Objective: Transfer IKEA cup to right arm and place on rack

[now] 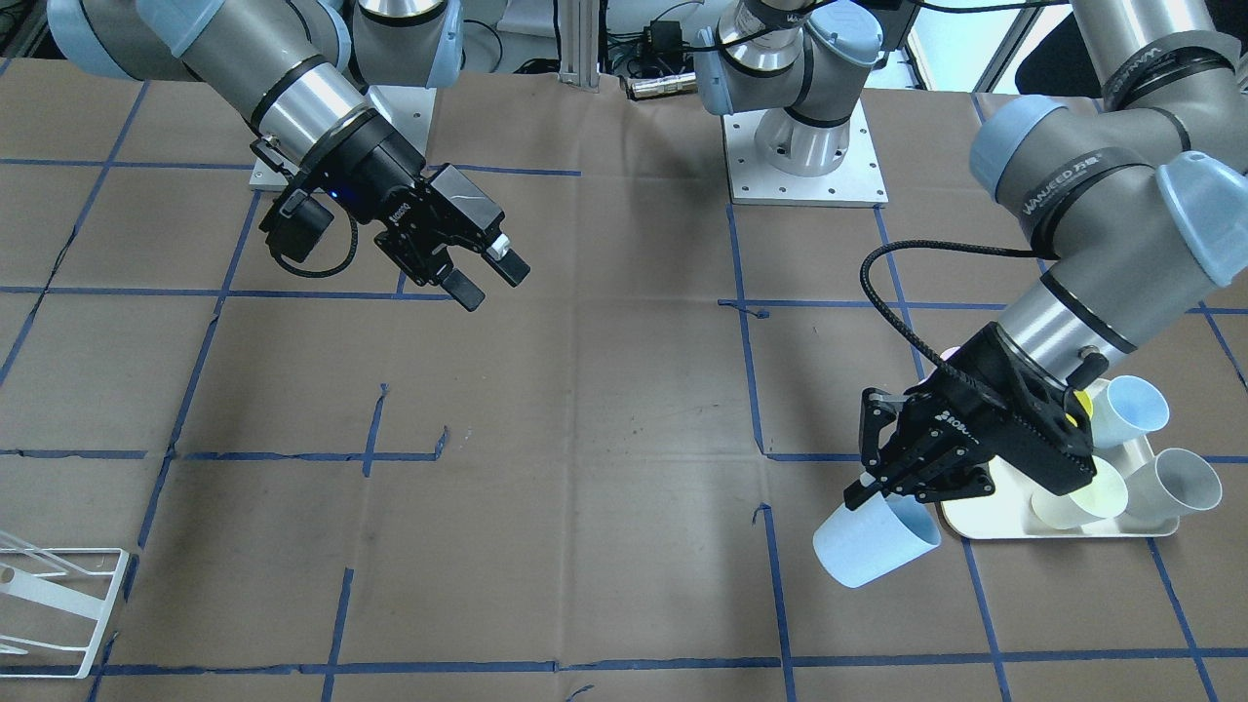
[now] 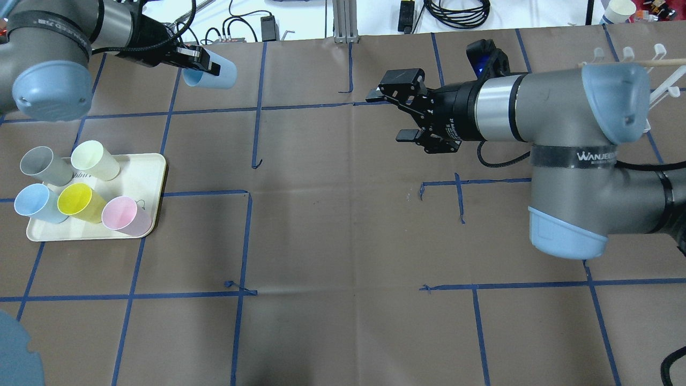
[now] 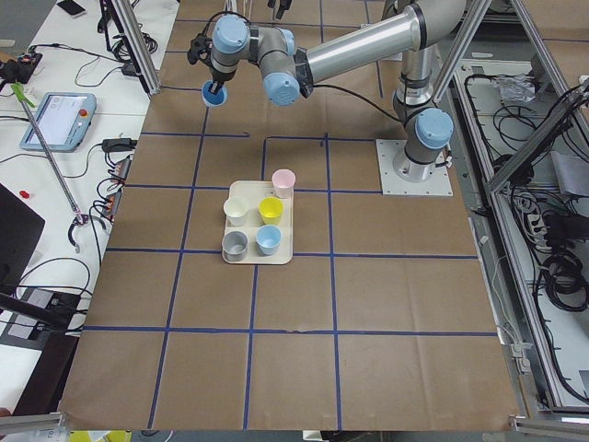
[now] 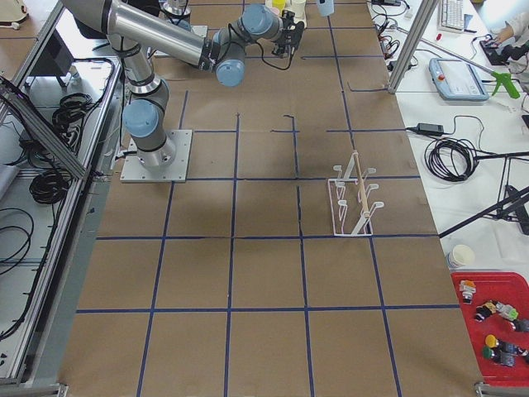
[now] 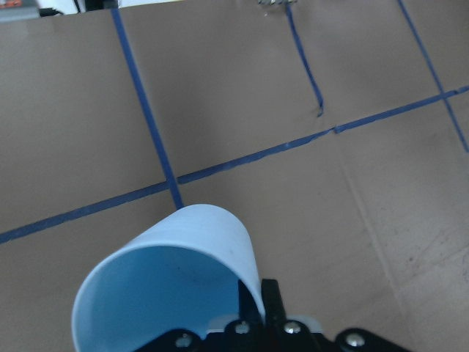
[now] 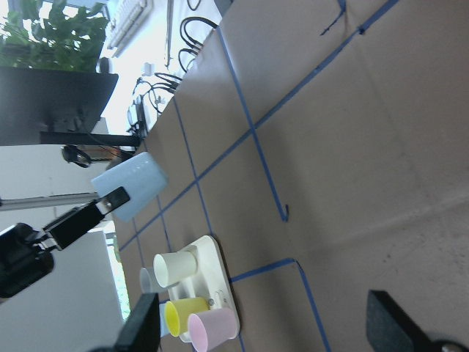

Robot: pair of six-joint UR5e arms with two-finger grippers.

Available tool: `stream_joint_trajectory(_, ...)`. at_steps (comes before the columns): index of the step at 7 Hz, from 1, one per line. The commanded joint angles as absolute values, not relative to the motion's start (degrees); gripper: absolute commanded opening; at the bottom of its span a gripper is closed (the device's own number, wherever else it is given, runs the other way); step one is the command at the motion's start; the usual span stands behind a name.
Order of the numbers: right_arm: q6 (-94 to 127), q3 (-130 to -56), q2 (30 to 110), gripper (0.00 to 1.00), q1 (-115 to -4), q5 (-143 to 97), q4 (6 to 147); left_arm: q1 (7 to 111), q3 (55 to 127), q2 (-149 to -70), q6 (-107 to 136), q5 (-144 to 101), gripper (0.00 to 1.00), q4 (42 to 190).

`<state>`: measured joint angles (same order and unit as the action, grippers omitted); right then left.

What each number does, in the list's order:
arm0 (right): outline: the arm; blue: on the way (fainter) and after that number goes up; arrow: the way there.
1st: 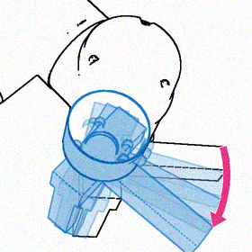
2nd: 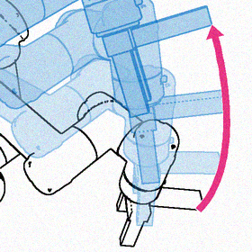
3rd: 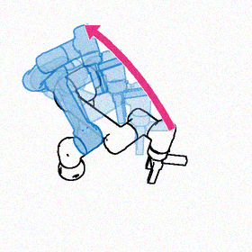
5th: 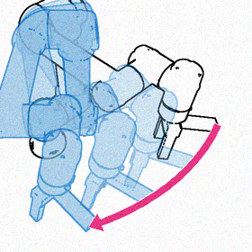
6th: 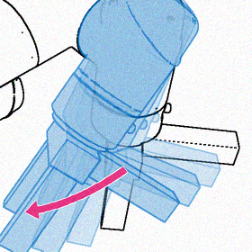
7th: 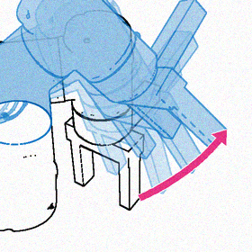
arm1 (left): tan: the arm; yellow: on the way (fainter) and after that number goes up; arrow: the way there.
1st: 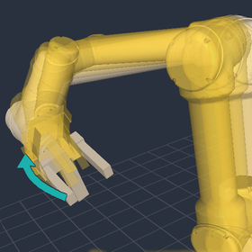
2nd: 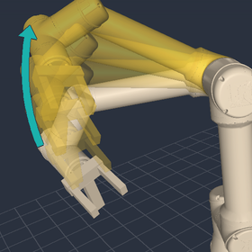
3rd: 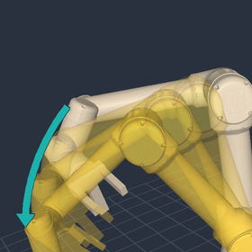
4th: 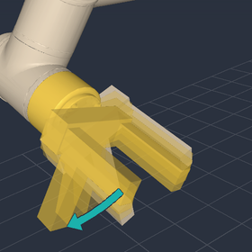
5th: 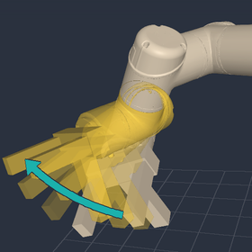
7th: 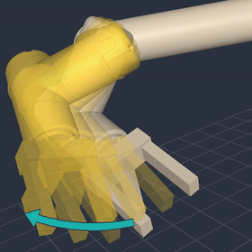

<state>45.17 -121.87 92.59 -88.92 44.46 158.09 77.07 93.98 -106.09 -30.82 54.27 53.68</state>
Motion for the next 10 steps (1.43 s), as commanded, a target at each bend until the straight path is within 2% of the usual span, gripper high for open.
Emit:
stream_joint_trajectory(1, 51.6, -124.9, 92.4, 0.98, -88.1, 43.1, 170.6, 77.1, 101.0, -105.7, -31.6, 41.5, 0.0, 39.0)
stream_joint_trajectory(4, 66.8, -126.0, 89.4, 0.99, -88.1, 43.1, 191.3, 77.1, 111.3, -107.4, -31.6, 23.6, 0.0, 11.4)
stream_joint_trajectory(8, 78.9, -125.9, 79.5, 0.98, -88.1, 43.2, 215.9, 79.2, 115.1, -111.8, -32.9, 14.4, 0.0, -10.2)
stream_joint_trajectory(10, 84.4, -125.8, 75.9, 0.99, -88.0, 44.1, 224.6, 82.1, 115.0, -111.5, -32.3, 13.7, 0.0, -12.0)
